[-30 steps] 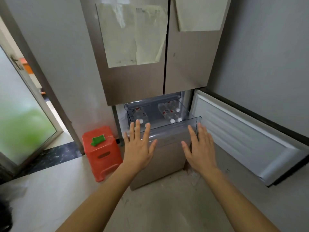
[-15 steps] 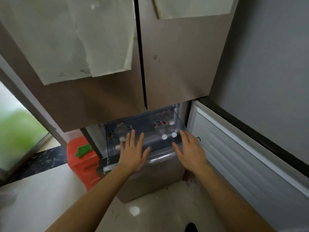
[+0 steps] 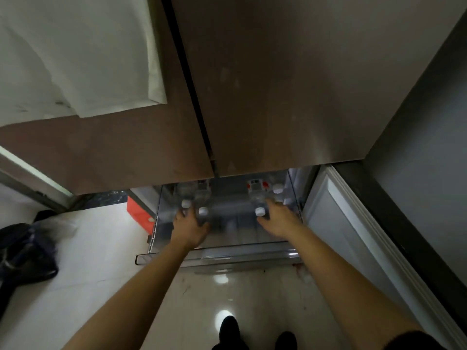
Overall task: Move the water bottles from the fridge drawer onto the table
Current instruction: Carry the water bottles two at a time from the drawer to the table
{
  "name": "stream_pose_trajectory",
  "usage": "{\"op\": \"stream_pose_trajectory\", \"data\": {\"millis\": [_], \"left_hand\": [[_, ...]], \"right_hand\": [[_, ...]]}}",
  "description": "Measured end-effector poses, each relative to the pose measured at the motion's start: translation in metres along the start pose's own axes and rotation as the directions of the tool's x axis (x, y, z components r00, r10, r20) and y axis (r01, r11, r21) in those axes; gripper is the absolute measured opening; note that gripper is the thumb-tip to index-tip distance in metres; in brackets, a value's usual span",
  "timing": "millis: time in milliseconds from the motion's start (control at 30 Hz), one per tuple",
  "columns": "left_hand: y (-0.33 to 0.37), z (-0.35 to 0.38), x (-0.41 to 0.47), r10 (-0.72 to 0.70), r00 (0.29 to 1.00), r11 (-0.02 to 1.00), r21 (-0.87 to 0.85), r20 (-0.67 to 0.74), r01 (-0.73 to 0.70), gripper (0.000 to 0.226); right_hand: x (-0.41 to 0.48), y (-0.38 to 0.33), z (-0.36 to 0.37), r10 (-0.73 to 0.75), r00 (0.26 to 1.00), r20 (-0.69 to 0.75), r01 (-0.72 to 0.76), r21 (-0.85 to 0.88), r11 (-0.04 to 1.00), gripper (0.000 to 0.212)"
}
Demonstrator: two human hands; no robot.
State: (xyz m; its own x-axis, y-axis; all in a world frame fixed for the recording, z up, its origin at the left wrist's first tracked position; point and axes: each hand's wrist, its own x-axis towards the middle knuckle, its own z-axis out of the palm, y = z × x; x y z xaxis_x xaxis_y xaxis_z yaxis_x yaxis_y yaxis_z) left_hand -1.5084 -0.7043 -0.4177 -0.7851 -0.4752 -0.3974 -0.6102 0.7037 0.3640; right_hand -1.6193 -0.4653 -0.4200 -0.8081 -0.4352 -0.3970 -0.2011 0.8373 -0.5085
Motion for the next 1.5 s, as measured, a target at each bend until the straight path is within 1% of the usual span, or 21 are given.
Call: {"op": "stream_pose_trajectory", "data": {"millis": [67,133,233,300,400,500,600,667,733,800,867,967,1033,1133,1167,1233,1300,1333,1367,1433,1500], "left_hand": [[-0.003,-0.003,0.016,-0.024,1.0,0.999,0.023,0.003,0.024,0.082],[-0.004,-0.004,0.031,-0.016,1.0,0.999,0.036,0.017,0.016,0.082],[-0.01,0.0,0.052,-0.028,1.0,0.999,0.021,0.005,0.028,0.079],[-0.013,0.004,0.062,-0.031,0.999,0.999,0.008,0.007,0.031,0.076],[-0.018,0.011,0.067,-0.042,0.999,0.999,-0.007,0.017,0.042,0.073],[-0.023,0.014,0.068,-0.016,1.0,1.0,0.027,0.001,0.016,0.072],[-0.028,0.008,0.067,0.017,1.0,0.998,0.056,-0.005,-0.017,0.059],[-0.031,0.004,0.064,0.026,1.0,0.996,0.087,-0.002,-0.026,0.048],[-0.032,0.001,0.056,0.02,1.0,0.993,0.118,-0.008,-0.019,0.039],[-0.03,-0.002,0.044,0.032,0.997,0.992,0.122,-0.071,-0.023,0.027],[-0.026,-0.005,0.029,0.113,0.982,0.985,0.15,-0.151,-0.09,0.023],[-0.019,-0.011,0.008,0.274,0.931,0.948,0.233,-0.242,-0.218,0.031],[-0.012,-0.014,-0.003,0.361,0.89,0.921,0.259,-0.278,-0.292,0.036],[-0.001,-0.023,-0.015,0.441,0.83,0.886,0.313,-0.342,-0.342,0.029],[0.003,-0.028,-0.015,0.44,0.82,0.888,0.314,-0.367,-0.336,0.029],[0.01,-0.041,-0.011,0.419,0.817,0.9,0.299,-0.395,-0.317,0.028],[0.016,-0.05,-0.009,0.402,0.843,0.906,0.29,-0.357,-0.309,0.027],[0.019,-0.05,-0.008,0.42,0.848,0.895,0.303,-0.324,-0.328,0.027],[0.02,-0.05,-0.008,0.458,0.839,0.873,0.327,-0.294,-0.362,0.028],[0.023,-0.043,-0.012,0.548,0.793,0.818,0.369,-0.267,-0.442,0.027],[0.023,-0.033,-0.014,0.591,0.74,0.802,0.339,-0.323,-0.492,0.025]], "right_hand": [[0.015,-0.002,0.008,0.031,0.999,0.03,-0.032,0.018,0.999,0.063],[0.025,-0.004,0.015,0.055,0.996,0.074,-0.057,0.033,0.998,0.068],[0.037,-0.006,0.025,0.064,0.986,0.157,-0.062,-0.016,0.998,0.075],[0.043,-0.008,0.03,0.072,0.981,0.178,-0.066,-0.04,0.997,0.076],[0.051,-0.009,0.033,0.087,0.978,0.189,-0.084,-0.026,0.996,0.075],[0.055,-0.008,0.034,0.086,0.965,0.249,-0.081,-0.034,0.996,0.077],[0.059,-0.005,0.034,0.09,0.962,0.259,-0.076,-0.064,0.995,0.08],[0.059,-0.005,0.033,0.092,0.967,0.237,-0.074,-0.086,0.994,0.082],[0.054,-0.006,0.029,0.089,0.974,0.206,-0.075,-0.072,0.995,0.08],[0.045,-0.01,0.024,0.041,0.985,0.168,-0.03,-0.069,0.997,0.07],[0.033,-0.017,0.019,-0.037,0.993,0.113,0.049,-0.101,0.994,0.056],[0.011,-0.029,0.011,-0.155,0.987,-0.044,0.146,-0.159,0.976,0.041],[-0.002,-0.038,0.004,-0.212,0.961,-0.178,0.181,-0.174,0.968,0.032],[-0.018,-0.049,-0.013,-0.247,0.909,-0.337,0.207,-0.15,0.967,0.023],[-0.022,-0.053,-0.02,-0.226,0.909,-0.351,0.194,-0.123,0.973,0.025],[-0.027,-0.059,-0.032,-0.168,0.935,-0.311,0.153,-0.073,0.986,0.028],[-0.029,-0.061,-0.036,-0.148,0.956,-0.253,0.14,-0.051,0.989,0.026],[-0.031,-0.061,-0.036,-0.147,0.961,-0.235,0.142,-0.041,0.989,0.024],[-0.033,-0.059,-0.033,-0.144,0.963,-0.226,0.141,-0.029,0.99,0.024],[-0.036,-0.054,-0.027,-0.137,0.965,-0.222,0.138,-0.011,0.99,0.031],[-0.038,-0.047,-0.02,-0.096,0.964,-0.247,0.108,0.033,0.994,0.045]]}}
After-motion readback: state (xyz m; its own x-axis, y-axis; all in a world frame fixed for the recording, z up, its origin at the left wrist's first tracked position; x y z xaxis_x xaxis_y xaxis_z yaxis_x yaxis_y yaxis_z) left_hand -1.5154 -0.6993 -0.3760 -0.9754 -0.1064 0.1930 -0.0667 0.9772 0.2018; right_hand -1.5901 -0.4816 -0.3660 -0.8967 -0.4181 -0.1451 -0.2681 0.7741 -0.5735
